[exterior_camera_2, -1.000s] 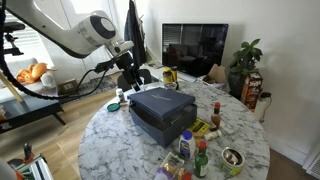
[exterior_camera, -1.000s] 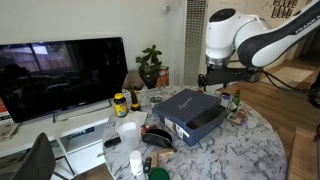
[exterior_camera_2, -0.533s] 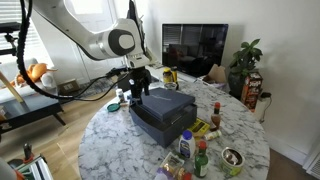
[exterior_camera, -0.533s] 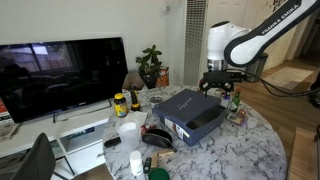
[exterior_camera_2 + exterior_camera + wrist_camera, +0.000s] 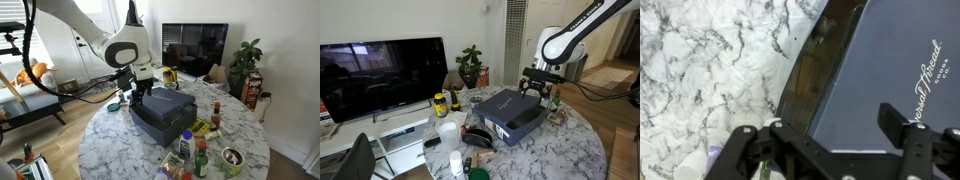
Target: Place the clear box in the blue box the cover it
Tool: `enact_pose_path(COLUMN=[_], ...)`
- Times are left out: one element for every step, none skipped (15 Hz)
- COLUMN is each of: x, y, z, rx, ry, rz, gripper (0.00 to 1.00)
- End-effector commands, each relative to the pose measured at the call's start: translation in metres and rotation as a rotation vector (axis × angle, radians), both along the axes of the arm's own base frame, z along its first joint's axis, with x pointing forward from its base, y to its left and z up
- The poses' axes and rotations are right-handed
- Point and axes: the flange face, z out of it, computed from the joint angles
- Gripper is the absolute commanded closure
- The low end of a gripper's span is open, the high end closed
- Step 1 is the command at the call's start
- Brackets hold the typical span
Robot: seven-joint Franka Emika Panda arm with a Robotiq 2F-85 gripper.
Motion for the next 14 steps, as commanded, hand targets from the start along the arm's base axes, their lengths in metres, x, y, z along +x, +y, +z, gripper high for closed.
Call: enact_pose_path(x=[-0.017, -0.021, -0.024, -0.027, -0.029, -0.03, -0.031, -0.031, -0.032, -0.032, -0.032, -0.033, -0.033, -0.033], y=[-0.009, -0.011, -0.012, -0.014, -0.016, -0.018, -0.02, -0.022, -0.023, -0.024, -0.025, -0.026, -0.027, -0.028], z=[-0.019, -0.023, -0.025, -0.027, -0.028, -0.029, -0.03, -0.03, -0.031, -0.032, -0.034, -0.035, -0.037, -0.037], rx=[0.029, 0.035, 0.043, 0.049, 0.055, 0.061, 0.069, 0.077, 0.082, 0.089, 0.09, 0.093, 0.097, 0.104], ry=[-0.047, -0.053, -0.062, -0.071, -0.078, -0.087, -0.097, -0.107, -0.117, -0.122, -0.125, -0.128, -0.132, -0.136], rz=[-0.027, -0.035, -0.043, -0.049, -0.058, -0.074, -0.091, -0.109, -0.126, -0.135, -0.144, -0.153, -0.159, -0.165], gripper=[0.1, 0.12, 0.13, 0.16, 0.2, 0.31, 0.39, 0.37, 0.44, 0.49, 0.5, 0.5, 0.49, 0.48])
